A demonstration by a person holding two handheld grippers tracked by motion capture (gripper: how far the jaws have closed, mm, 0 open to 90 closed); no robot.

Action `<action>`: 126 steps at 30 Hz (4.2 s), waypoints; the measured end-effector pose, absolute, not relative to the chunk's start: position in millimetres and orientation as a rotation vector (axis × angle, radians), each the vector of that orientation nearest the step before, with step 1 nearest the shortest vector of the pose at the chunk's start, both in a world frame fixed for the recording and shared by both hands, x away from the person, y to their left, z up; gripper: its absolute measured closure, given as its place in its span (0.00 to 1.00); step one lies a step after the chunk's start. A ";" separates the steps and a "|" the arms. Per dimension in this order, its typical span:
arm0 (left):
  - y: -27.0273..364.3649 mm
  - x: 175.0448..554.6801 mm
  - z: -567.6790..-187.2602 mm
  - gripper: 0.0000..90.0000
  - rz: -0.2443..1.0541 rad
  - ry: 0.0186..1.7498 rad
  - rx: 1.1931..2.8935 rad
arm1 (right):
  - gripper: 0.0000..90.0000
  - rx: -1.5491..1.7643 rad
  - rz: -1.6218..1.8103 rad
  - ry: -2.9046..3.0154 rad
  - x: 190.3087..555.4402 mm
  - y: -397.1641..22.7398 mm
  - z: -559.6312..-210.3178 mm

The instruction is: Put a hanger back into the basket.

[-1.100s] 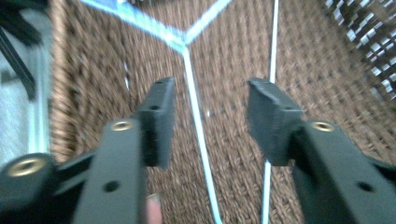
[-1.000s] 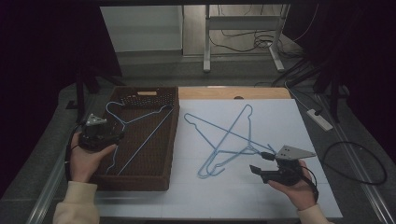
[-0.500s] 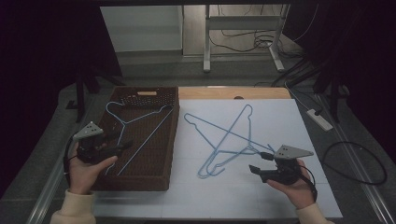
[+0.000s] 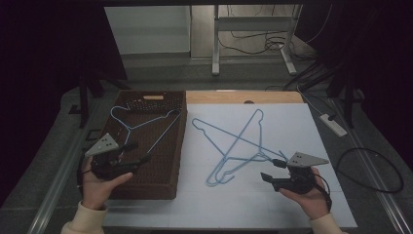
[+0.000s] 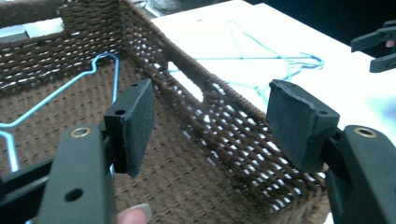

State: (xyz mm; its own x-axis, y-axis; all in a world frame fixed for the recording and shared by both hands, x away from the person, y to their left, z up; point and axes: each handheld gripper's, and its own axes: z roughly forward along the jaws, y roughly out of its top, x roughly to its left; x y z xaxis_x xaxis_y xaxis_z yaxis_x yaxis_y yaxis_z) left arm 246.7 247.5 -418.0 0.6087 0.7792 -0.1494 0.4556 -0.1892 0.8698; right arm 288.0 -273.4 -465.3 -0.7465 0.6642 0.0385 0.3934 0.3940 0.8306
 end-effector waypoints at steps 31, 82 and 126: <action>222.4 238.4 -433.9 0.36 0.386 0.963 1.872 | 0.34 0.945 1.284 2.326 285.0 -279.7 -463.5; 204.9 241.7 -443.0 0.36 0.345 0.933 1.933 | 0.44 1.114 0.812 2.454 376.6 -265.5 -478.0; 205.4 240.7 -443.0 0.36 0.353 0.932 1.934 | 0.89 0.960 0.552 2.658 403.6 -228.3 -482.9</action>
